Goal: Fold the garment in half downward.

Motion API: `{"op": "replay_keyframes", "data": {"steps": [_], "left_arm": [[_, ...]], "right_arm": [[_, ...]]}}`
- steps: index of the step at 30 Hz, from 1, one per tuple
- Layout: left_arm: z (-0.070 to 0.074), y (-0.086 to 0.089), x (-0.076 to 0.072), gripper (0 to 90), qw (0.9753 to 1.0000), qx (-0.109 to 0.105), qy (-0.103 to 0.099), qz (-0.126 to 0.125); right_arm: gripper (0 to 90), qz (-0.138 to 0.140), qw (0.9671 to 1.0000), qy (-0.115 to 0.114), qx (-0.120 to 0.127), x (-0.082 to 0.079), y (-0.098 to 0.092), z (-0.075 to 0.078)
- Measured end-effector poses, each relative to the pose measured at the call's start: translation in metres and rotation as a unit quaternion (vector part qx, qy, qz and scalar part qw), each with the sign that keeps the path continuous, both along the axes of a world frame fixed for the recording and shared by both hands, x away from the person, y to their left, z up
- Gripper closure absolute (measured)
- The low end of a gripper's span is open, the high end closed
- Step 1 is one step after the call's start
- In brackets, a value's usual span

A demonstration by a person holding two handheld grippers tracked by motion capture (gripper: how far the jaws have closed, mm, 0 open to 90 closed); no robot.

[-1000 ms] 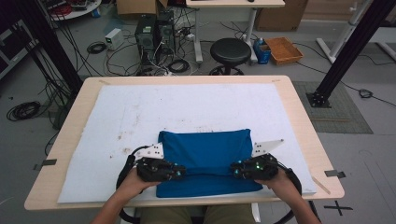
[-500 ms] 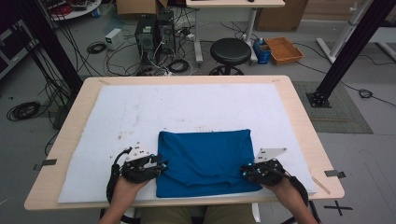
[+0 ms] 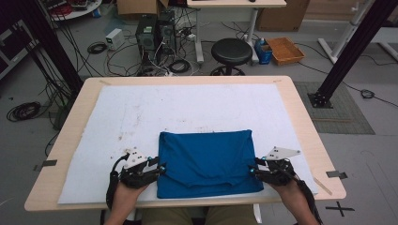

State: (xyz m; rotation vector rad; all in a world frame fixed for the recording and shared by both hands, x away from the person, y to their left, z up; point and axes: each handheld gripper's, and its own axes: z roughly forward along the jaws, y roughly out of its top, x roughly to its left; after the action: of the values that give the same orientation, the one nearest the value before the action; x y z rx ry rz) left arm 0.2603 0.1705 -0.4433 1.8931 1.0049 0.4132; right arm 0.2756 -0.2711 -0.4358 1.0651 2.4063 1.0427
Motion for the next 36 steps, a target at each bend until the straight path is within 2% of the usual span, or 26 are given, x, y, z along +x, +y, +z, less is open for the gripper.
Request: {"op": "replay_keyframes", "data": {"steps": [3, 6, 9, 10, 12, 13, 15, 17, 19, 21, 22, 24, 27, 29, 32, 33, 35, 36], "left_arm": [[-0.001, -0.002, -0.001, 60.8, 1.0, 0.007, -0.001, 0.0], [-0.004, -0.003, -0.002, 60.8, 0.9999, 0.015, 0.004, 0.005], [-0.007, -0.007, -0.001, 60.7, 0.9997, 0.021, 0.008, 0.004], [-0.008, -0.01, -0.001, 60.7, 0.9995, 0.028, 0.01, 0.005], [-0.01, -0.017, -0.001, 62.2, 0.9981, 0.06, 0.01, 0.01], [-0.01, -0.018, -0.002, 68.9, 0.9975, 0.07, 0.005, 0.01], [-0.01, -0.021, -0.004, 79.2, 0.997, 0.077, 0.0, 0.008], [-0.011, -0.024, -0.007, 82.0, 0.9963, 0.084, -0.009, 0.014], [-0.011, -0.025, -0.008, 83.8, 0.9964, 0.082, -0.013, 0.017], [-0.008, -0.024, -0.011, 84.1, 0.9979, 0.058, -0.019, 0.022], [-0.005, -0.022, -0.013, 84.1, 0.9987, 0.039, -0.023, 0.021], [-0.002, -0.02, -0.015, 84.1, 0.9991, 0.019, -0.029, 0.022], [0.001, -0.016, -0.018, 84.1, 0.9992, 0.0, -0.031, 0.025], [0.0, -0.013, -0.019, 84.3, 0.9993, -0.009, -0.026, 0.024], [0.001, -0.011, -0.021, 84.7, 0.9993, -0.022, -0.023, 0.019], [0.002, -0.01, -0.023, 84.8, 0.9993, -0.026, -0.023, 0.017], [0.004, -0.008, -0.026, 85.1, 0.9991, -0.034, -0.024, 0.012], [0.005, -0.007, -0.027, 85.2, 0.999, -0.036, -0.025, 0.012]], "right_arm": [[63.0, 0.004, 0.9999, 0.004, -0.016, -0.001, 0.0, -0.005], [62.4, -0.002, 1.0, -0.001, -0.006, -0.005, -0.002, -0.004], [60.7, -0.006, 0.9998, -0.019, 0.008, -0.011, -0.003, -0.001], [60.4, -0.008, 0.9997, -0.022, 0.01, -0.013, -0.003, -0.001], [60.4, -0.01, 0.9996, -0.026, 0.011, -0.016, -0.002, -0.001], [60.4, -0.009, 0.9996, -0.026, 0.008, -0.018, -0.001, -0.001], [60.5, -0.01, 0.9997, -0.022, 0.005, -0.02, 0.001, -0.002], [60.7, -0.01, 0.9996, -0.027, 0.004, -0.022, 0.002, -0.002], [61.3, -0.014, 0.9993, -0.035, 0.004, -0.023, 0.003, -0.001], [61.6, -0.025, 0.9988, -0.042, 0.008, -0.024, 0.002, 0.001], [61.8, -0.032, 0.9983, -0.047, 0.011, -0.025, 0.001, 0.002], [61.9, -0.05, 0.9972, -0.053, 0.017, -0.025, -0.003, 0.004], [62.0, -0.067, 0.9961, -0.043, 0.038, -0.023, -0.012, 0.005], [62.0, -0.059, 0.9968, -0.033, 0.044, -0.022, -0.012, 0.003], [62.3, -0.046, 0.9981, -0.017, 0.037, -0.018, -0.005, -0.003], [65.9, -0.043, 0.9984, -0.008, 0.035, -0.016, -0.003, -0.006], [83.2, -0.034, 0.9994, 0.0, 0.01, -0.012, 0.003, -0.008], [88.0, -0.028, 0.9996, -0.006, 0.002, -0.011, 0.004, -0.007]]}}
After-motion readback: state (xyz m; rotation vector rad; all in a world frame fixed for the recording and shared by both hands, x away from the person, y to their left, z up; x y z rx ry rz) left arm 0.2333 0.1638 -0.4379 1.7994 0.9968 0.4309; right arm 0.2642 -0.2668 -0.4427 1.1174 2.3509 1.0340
